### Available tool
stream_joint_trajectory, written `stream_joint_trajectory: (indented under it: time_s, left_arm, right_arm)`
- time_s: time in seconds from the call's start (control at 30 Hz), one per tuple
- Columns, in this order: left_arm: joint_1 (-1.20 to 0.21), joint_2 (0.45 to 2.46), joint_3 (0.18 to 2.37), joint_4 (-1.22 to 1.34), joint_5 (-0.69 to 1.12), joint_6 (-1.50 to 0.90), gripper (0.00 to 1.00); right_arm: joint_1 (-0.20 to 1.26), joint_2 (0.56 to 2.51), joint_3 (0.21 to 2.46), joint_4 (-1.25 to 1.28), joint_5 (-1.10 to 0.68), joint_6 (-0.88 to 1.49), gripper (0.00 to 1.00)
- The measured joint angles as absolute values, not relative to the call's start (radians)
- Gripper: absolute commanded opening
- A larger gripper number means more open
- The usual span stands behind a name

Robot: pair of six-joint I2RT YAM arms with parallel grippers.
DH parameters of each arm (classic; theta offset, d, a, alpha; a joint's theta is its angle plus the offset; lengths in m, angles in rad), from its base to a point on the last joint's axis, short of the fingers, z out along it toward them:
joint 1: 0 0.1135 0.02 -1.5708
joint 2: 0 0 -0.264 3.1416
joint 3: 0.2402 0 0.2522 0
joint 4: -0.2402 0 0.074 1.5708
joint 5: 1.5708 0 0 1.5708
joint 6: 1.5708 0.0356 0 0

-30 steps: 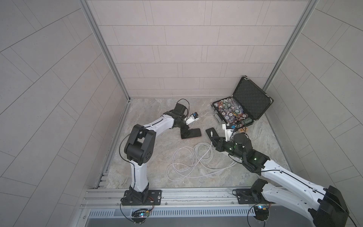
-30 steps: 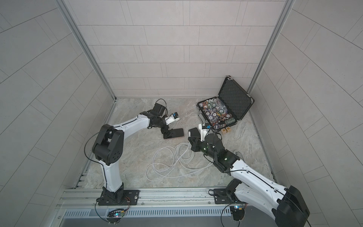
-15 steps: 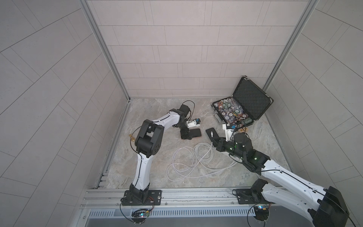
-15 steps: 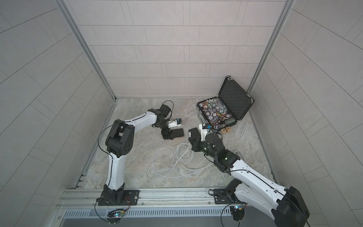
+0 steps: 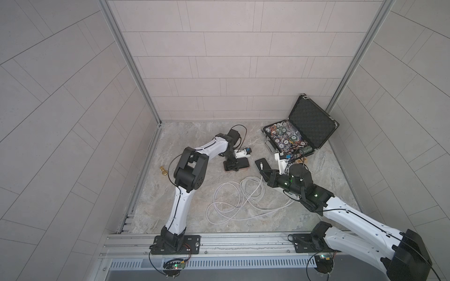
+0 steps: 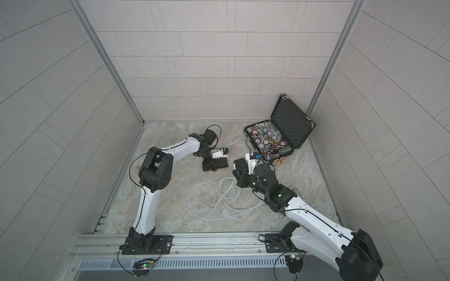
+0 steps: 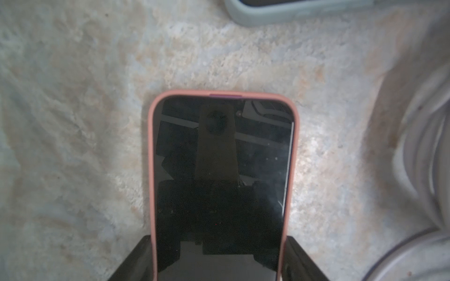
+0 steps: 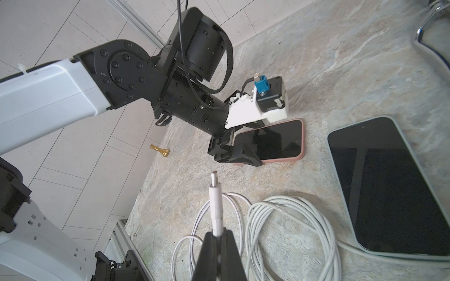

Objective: Plug the charging cable into the phone
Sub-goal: Pick up the phone at the center of the board.

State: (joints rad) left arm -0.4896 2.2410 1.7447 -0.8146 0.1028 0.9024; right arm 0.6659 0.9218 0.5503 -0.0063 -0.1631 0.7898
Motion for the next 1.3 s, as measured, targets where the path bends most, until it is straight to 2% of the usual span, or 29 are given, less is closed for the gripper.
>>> stream_joint_trajectory:
  time_s: [0.33,0.53,0.63,0.7,0.87,1.03,1.3]
  left_arm:
    - [-0.487,2.259,1.800,-0.915,0.147,0.860,0.60]
    - [-0.455,2.241,1.824,-0.928,0.219,0.705,0.60]
    - [-0.411,2.211,1.824,-0.905,0.255,0.565,0.59]
    - [-0.360,2.178,1.824,-0.876,0.299,0.430,0.55]
    - [-0.226,2.075,1.781,-0.744,0.406,0.102,0.55]
    - [-0.112,1.944,1.615,-0.575,0.518,-0.209,0.55]
    - [-0.073,1.790,1.330,-0.299,0.622,-0.626,0.56]
  right_arm:
    - [0.662,0.922,0.550,-0.006,-0.166,0.790,0.00]
    - [0.661,0.999,0.573,0.023,-0.188,0.797,0.00]
    - [0.661,1.073,0.613,0.038,-0.192,0.800,0.00]
    - [0.661,1.134,0.660,0.041,-0.191,0.801,0.00]
    - [0.666,1.283,0.777,0.065,-0.200,0.796,0.00]
    - [0.702,1.432,0.877,0.078,-0.210,0.765,0.00]
    - [0.810,1.617,1.025,0.083,-0.212,0.701,0.00]
